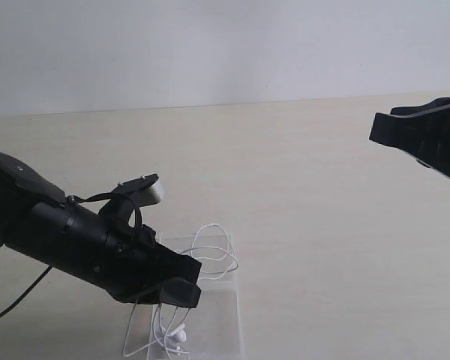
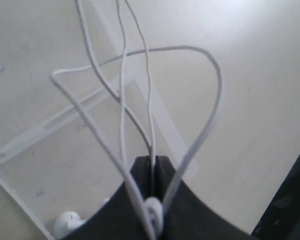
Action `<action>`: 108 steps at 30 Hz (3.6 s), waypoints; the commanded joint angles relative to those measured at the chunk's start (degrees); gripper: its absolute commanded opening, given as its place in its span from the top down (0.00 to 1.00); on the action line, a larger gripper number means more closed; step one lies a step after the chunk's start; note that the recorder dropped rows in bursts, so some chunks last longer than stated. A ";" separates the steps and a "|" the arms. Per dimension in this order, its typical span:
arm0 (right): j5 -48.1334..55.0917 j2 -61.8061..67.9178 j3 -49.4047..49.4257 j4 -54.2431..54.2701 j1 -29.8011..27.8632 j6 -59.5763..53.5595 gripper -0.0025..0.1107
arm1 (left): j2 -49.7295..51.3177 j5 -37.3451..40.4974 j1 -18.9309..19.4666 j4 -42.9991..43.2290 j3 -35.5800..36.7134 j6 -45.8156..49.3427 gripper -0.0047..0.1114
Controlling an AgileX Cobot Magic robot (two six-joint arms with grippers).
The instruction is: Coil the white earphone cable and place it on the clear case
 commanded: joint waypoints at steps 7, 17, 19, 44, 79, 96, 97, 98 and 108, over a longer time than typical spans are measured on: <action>-0.09 -0.18 0.19 -0.57 -0.25 -0.71 0.98 | -0.13 -2.40 -0.42 -2.57 0.94 -0.51 0.96; -0.09 -0.18 0.19 -0.57 -0.25 -0.71 0.98 | 2.13 -3.86 -0.42 -7.39 0.94 -0.15 0.96; -0.09 -0.18 0.19 -0.57 -0.25 -0.71 0.98 | 2.13 -4.36 -0.42 -7.54 0.94 -0.15 0.96; -0.84 -0.18 0.19 -0.18 -0.25 -0.59 0.98 | 2.99 -4.39 -0.42 -10.29 0.94 -0.48 0.46; -1.71 -0.18 0.19 -0.34 -0.15 -0.69 0.98 | 1.68 3.00 -0.42 38.21 -7.59 -41.48 0.46; -1.71 -0.18 0.19 -0.12 -0.15 -0.69 0.98 | -0.19 9.07 -2.97 41.43 -8.51 -44.38 0.46; -1.71 -0.18 0.19 -0.12 -0.15 -0.69 0.98 | -0.42 9.18 -3.71 42.64 -9.07 -45.23 0.46; -1.71 -0.18 0.19 -0.12 -0.15 -0.69 0.98 | -0.67 9.18 -4.45 44.95 -9.68 -46.98 0.46; -1.94 -0.18 0.19 -0.13 -0.15 -0.57 0.98 | -0.81 12.27 -6.54 59.84 -13.95 -59.13 0.46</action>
